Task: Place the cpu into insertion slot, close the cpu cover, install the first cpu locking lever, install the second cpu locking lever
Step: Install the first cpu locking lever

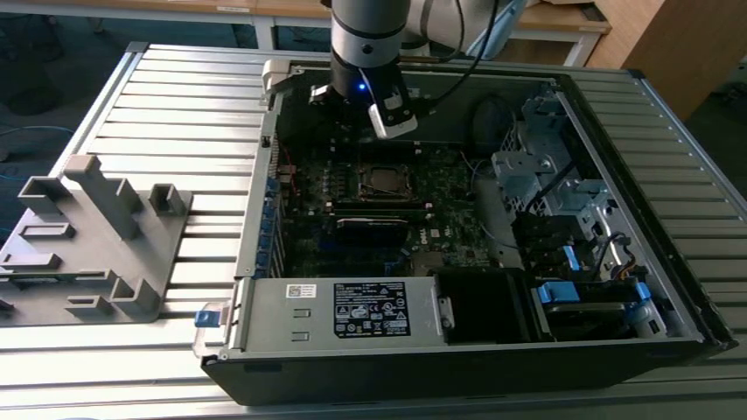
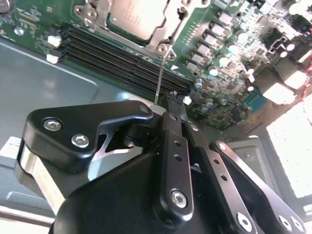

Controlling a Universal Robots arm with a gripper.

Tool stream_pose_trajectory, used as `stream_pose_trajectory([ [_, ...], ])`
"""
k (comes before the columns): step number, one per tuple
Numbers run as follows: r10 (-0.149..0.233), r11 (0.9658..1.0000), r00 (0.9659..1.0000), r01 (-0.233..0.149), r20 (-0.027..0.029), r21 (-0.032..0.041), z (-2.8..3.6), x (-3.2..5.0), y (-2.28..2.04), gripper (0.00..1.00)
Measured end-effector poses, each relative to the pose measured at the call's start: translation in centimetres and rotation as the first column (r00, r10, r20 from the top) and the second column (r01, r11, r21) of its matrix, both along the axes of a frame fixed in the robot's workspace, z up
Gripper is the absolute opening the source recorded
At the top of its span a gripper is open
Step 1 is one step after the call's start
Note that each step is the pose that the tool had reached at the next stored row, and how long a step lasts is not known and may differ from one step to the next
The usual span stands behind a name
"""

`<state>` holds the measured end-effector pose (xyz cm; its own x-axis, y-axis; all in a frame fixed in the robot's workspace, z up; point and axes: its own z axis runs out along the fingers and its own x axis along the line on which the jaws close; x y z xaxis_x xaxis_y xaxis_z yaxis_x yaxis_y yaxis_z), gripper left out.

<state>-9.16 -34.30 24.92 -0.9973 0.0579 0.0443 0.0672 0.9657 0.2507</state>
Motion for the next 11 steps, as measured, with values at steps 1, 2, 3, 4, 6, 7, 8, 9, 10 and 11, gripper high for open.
stream_pose_trajectory([
  [1,0.0,1.0,1.0,0.0,-0.0001,-0.0001,0.0,0.07,-0.01,0.11],
  [2,0.0,1.0,1.0,0.0,0.0,-0.0001,0.0,0.07,-0.01,0.11],
  [3,0.0,1.0,1.0,0.0,0.0001,0.0,0.0,0.08,0.0,0.11],
  [4,0.0,1.0,1.0,0.0,0.0001,0.0001,0.0,0.09,0.0,0.11],
  [6,0.0,1.0,1.0,0.0,0.0,0.0,0.0,0.14,0.0,0.11],
  [7,0.0,1.0,1.0,0.0,-0.0001,-0.0002,0.0,0.23,0.0,0.11],
  [8,0.0,1.0,1.0,0.0,0.0001,-0.002,-0.01,0.3,0.01,0.11],
  [9,-0.001,1.0,1.0,0.001,-0.0001,-0.0079,0.0,0.29,0.0,0.11],
  [10,-0.002,0.9998,1.0,0.002,0.0,-0.0183,0.0,0.3,0.0,0.11],
  [11,-0.003,0.9997,1.0,0.003,0.0,-0.0262,0.0,0.3,0.0,0.11],
])
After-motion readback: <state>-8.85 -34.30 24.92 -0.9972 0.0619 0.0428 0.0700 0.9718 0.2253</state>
